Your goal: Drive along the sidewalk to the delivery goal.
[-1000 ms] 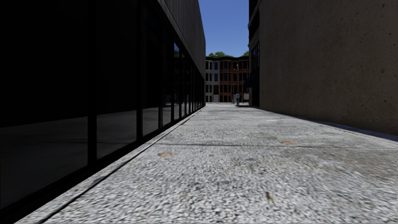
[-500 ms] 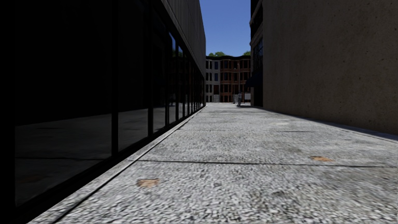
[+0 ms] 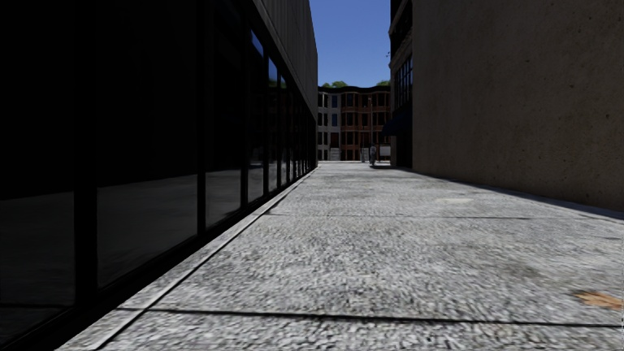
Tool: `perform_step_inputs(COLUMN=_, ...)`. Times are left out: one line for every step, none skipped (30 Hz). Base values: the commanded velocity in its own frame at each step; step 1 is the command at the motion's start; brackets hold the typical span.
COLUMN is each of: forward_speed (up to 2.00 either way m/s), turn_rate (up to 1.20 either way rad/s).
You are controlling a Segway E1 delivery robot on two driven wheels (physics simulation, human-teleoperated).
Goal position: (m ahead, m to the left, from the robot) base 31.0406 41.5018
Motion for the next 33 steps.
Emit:
perform_step_inputs(forward_speed=1.94, turn_rate=0.0)
perform_step_inputs(forward_speed=1.94, turn_rate=0.0)
perform_step_inputs(forward_speed=1.94, turn_rate=0.0)
perform_step_inputs(forward_speed=1.94, turn_rate=0.0)
perform_step_inputs(forward_speed=1.94, turn_rate=0.0)
perform_step_inputs(forward_speed=1.94, turn_rate=0.0)
perform_step_inputs(forward_speed=1.94, turn_rate=0.0)
perform_step_inputs(forward_speed=1.94, turn_rate=0.0)
perform_step_inputs(forward_speed=1.94, turn_rate=0.0)
perform_step_inputs(forward_speed=1.94, turn_rate=0.0)
perform_step_inputs(forward_speed=1.94, turn_rate=0.0)
perform_step_inputs(forward_speed=1.94, turn_rate=0.0)
perform_step_inputs(forward_speed=1.95, turn_rate=0.0)
perform_step_inputs(forward_speed=1.95, turn_rate=0.0)
perform_step_inputs(forward_speed=1.95, turn_rate=0.0)
perform_step_inputs(forward_speed=1.95, turn_rate=0.0)
perform_step_inputs(forward_speed=1.95, turn_rate=0.0)
perform_step_inputs(forward_speed=1.95, turn_rate=0.0)
perform_step_inputs(forward_speed=1.95, turn_rate=0.0)
perform_step_inputs(forward_speed=1.95, turn_rate=0.0)
perform_step_inputs(forward_speed=1.95, turn_rate=0.0)
perform_step_inputs(forward_speed=1.95, turn_rate=0.0)
perform_step_inputs(forward_speed=1.95, turn_rate=0.0)
perform_step_inputs(forward_speed=1.95, turn_rate=0.0)
perform_step_inputs(forward_speed=1.95, turn_rate=0.0)
perform_step_inputs(forward_speed=1.96, turn_rate=0.0)
perform_step_inputs(forward_speed=1.96, turn_rate=0.0)
perform_step_inputs(forward_speed=1.97, turn_rate=0.0)
perform_step_inputs(forward_speed=1.97, turn_rate=0.0)
perform_step_inputs(forward_speed=1.99, turn_rate=0.0)
perform_step_inputs(forward_speed=1.99, turn_rate=0.0)
perform_step_inputs(forward_speed=1.99, turn_rate=0.0)
perform_step_inputs(forward_speed=2.0, turn_rate=0.0)
